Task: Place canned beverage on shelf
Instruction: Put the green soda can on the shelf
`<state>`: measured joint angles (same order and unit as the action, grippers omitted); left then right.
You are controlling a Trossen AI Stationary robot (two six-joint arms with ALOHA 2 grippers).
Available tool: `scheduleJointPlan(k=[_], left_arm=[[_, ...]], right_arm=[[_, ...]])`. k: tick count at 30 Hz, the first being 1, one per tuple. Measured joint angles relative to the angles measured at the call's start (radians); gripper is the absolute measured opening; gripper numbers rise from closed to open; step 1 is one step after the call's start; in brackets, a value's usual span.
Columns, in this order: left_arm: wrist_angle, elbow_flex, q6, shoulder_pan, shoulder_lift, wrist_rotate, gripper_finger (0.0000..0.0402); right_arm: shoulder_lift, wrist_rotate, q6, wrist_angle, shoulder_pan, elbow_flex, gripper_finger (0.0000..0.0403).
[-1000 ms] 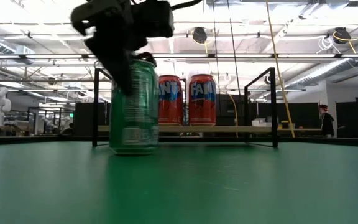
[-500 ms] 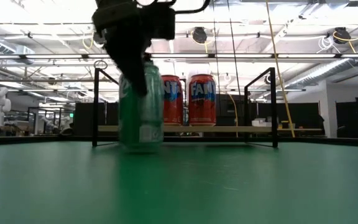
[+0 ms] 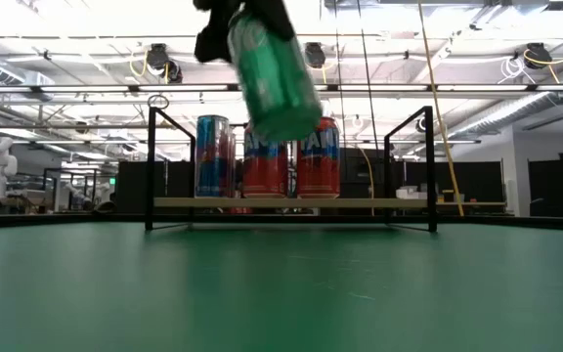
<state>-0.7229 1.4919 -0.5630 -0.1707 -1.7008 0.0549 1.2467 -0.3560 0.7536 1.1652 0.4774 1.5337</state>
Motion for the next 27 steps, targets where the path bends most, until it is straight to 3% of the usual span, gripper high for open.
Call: scheduleJointPlan(k=[8,17,27], left_arm=[[0.0,0.166,-0.148,0.017,0.0,0.078,0.028],[0.046,0.287,-0.392,0.048,0.0,0.112,0.028],[0.12,0.372,-0.631,0.061,0.0,0.175,0.028]], right_arm=[[-0.025,-0.114,-0.112,0.002,0.0,0.0,0.0345],[-0.012,-0.121,-0.173,-0.014,0.0,0.0,0.0345],[-0.011,-0.313,-0.346,-0.208,0.002,0.0,0.0346]])
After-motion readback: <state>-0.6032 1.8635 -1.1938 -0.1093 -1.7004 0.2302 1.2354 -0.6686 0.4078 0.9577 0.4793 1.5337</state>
